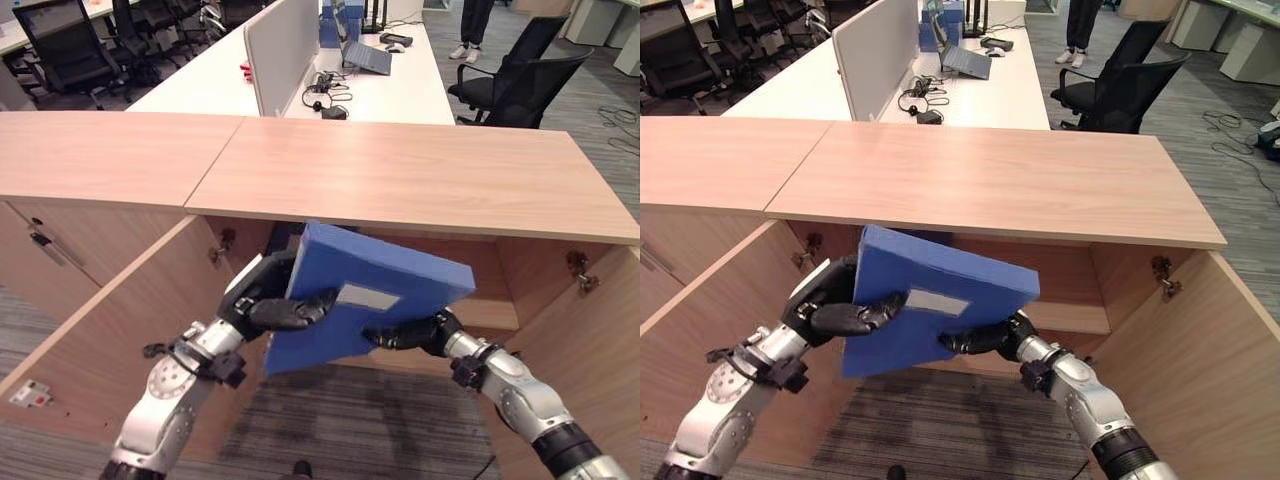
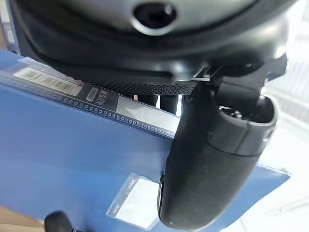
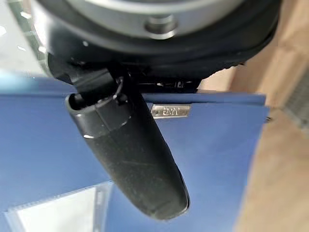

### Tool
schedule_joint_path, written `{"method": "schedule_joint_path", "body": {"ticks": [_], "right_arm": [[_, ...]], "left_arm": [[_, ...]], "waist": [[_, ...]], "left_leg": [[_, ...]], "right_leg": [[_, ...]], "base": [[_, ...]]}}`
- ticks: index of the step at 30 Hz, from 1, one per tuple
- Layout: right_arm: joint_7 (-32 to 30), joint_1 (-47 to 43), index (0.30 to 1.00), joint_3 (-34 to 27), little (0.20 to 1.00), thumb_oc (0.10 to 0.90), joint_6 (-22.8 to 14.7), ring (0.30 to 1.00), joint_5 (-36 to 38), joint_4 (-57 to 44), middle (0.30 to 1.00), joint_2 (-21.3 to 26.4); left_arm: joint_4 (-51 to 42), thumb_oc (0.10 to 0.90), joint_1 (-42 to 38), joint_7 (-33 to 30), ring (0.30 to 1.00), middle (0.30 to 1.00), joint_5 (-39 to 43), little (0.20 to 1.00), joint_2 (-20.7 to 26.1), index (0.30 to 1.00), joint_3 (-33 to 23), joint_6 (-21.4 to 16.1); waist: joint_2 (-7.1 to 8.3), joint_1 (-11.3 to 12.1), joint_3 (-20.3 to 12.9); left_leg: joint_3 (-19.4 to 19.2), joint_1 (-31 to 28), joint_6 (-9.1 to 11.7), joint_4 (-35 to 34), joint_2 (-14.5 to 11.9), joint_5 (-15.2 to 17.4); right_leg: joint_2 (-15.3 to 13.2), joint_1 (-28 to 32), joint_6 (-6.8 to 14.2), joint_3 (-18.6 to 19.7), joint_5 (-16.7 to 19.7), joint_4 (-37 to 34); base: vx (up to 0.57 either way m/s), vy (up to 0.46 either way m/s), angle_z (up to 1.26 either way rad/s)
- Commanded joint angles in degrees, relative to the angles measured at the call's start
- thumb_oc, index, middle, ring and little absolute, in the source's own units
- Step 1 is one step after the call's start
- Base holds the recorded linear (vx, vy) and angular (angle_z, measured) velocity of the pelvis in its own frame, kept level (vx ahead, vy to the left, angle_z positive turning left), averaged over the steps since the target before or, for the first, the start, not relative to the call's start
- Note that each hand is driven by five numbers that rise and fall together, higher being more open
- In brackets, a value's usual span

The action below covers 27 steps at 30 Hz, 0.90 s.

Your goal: Put the empty folder in the office cabinet

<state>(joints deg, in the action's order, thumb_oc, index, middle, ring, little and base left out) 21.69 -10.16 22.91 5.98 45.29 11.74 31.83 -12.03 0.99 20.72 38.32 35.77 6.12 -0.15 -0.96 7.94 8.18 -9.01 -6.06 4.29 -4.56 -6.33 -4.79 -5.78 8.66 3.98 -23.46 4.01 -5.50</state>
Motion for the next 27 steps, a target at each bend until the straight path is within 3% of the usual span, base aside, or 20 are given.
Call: {"method": "schedule_joint_path", "body": {"ticks": [1,4,5,6,12,27], "right_arm": [[10.6,-12.6,0.9,7.1,0.9,0.8,-2.0,0.9,6.4,-7.9,0.9,-5.4],[11.2,-12.7,0.9,8.4,0.9,0.8,-1.7,0.9,7.5,-8.6,0.9,-5.2],[11.1,-12.6,0.474,9.1,0.474,0.516,-1.9,0.474,8.6,-9.9,0.474,-5.7],[10.4,-11.9,0.3,8.8,0.3,0.4,-2.1,0.3,10.5,-10.4,0.3,-7.1],[8.3,-9.5,0.3,4.6,0.3,0.4,-4.1,0.3,13.4,-12.1,0.3,-10.0],[6.0,-6.3,0.3,0.8,0.3,0.4,-6.3,0.3,16.2,-13.8,0.3,-14.7]], "left_arm": [[-10.9,0.4,-11.9,6.7,0.3,0.3,9.1,0.3,-3.1,0.3,7.8,-4.7],[-11.6,0.4,-13.2,6.9,0.3,0.3,9.7,0.3,-2.6,0.3,8.9,-4.8],[-12.0,0.4,-13.6,6.6,0.3,0.3,10.7,0.3,-3.2,0.3,9.6,-4.9],[-12.0,0.4,-13.5,5.4,0.3,0.3,11.2,0.3,-4.5,0.3,9.6,-5.3],[-11.3,0.4,-10.9,2.6,0.3,0.3,12.3,0.3,-8.1,0.3,7.2,-6.0],[-7.3,0.4,-4.4,-0.3,0.3,0.3,13.3,0.3,-13.7,0.3,3.8,-6.9]], "waist": [[1.63,-0.8,-2.1],[1.6,-1.0,-2.1],[1.56,-1.1,-2.1],[1.51,-1.2,-2.1],[1.42,-1.2,-2.2],[1.38,-1.2,-2.5]], "left_leg": [[1.9,-3.5,-0.1,3.3,2.3,8.7],[1.9,-3.5,-0.1,3.3,2.4,8.7],[2.0,-3.5,-0.1,3.3,2.4,8.7],[2.0,-3.4,-0.1,3.3,2.5,8.8],[2.3,-3.5,-0.3,3.2,2.7,8.8],[2.3,-3.9,-0.3,2.9,2.7,9.2]], "right_leg": [[1.3,2.6,1.2,2.4,-8.7,0.5],[1.3,2.5,1.2,2.5,-8.7,0.5],[1.3,2.4,1.3,2.5,-8.7,0.5],[1.3,2.4,1.3,2.5,-8.7,0.5],[1.3,2.4,1.2,2.7,-8.8,0.5],[1.3,2.7,1.1,2.6,-9.0,0.5]], "base": [[0.0,0.0,0.0],[0.0,0.0,0.0],[0.0,0.0,0.0],[0.03,0.008,0.0],[0.01,0.005,0.0],[0.0,0.0,0.0]]}}
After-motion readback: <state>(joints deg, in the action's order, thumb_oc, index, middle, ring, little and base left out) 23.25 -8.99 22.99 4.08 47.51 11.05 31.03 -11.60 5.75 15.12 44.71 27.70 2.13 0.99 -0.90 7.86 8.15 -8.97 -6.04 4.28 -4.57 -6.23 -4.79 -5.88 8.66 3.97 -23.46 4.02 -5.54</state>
